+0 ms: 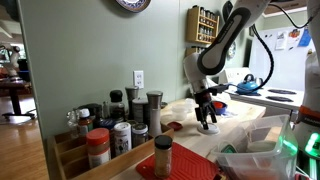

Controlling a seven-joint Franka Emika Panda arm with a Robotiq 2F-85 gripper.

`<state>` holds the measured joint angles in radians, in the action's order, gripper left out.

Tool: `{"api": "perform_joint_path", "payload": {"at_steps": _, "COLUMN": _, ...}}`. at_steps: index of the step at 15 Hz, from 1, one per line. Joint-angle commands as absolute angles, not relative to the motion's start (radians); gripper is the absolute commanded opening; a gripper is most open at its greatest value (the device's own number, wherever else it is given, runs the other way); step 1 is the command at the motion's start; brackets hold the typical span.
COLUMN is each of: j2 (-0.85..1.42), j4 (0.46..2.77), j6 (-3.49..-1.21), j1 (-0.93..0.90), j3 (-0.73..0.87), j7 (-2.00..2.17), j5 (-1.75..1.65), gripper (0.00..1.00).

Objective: Put the transparent bowl upright and put the lid on it

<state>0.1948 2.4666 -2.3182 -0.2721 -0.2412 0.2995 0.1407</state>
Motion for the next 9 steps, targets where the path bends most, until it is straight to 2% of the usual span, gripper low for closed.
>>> {"api": "perform_joint_path", "payload": {"at_steps": 1, "j2": 0.212, "j4": 2.473, "j6": -2.363, "j1": -0.281, "j3": -0.239, "j7": 0.322, "j5": 0.14, "gripper": 1.0}}
{"api": "perform_joint_path", "payload": {"at_steps": 9, "j2": 0.223, "j4": 2.469, "j6": -2.349, "j1": -0.285, "j3": -0.233, "j7": 0.347, "j5": 0.117, "gripper": 1.0}}
